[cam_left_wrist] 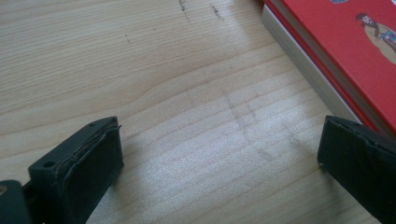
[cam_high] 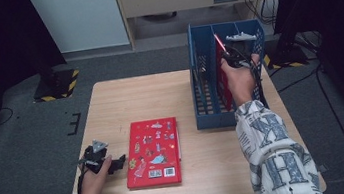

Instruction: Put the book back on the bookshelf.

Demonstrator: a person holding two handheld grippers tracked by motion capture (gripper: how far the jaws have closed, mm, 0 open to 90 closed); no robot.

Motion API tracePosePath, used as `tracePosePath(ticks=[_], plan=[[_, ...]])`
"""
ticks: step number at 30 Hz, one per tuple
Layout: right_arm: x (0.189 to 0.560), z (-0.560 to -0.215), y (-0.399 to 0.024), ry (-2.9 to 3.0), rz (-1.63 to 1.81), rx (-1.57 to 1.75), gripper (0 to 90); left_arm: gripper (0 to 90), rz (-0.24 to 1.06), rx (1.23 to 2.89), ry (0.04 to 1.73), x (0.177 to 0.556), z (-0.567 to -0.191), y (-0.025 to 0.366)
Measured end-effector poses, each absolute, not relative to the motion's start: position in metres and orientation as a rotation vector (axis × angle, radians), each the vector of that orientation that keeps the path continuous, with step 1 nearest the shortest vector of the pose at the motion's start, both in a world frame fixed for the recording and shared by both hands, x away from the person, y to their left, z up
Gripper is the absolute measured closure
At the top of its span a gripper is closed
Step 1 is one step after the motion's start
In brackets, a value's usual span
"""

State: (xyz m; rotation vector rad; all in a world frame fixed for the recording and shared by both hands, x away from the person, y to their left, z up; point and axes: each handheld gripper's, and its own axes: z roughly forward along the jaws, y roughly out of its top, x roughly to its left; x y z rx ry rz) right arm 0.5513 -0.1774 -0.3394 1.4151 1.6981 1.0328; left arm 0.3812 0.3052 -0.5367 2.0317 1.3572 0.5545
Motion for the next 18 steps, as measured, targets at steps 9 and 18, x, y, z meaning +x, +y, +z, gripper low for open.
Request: tracePosePath(ticks=[9,18], plan=[[0.561,-0.341,-0.172,1.669,1.019,1.447,79.4,0.0,0.556,2.035,1.352,0.381,-0.537,0.305],[0.563,-0.342,-0.17,1.667,1.048,1.462,78.0,0.0,0.556,2.036,1.35,0.381,-0.537,0.305]])
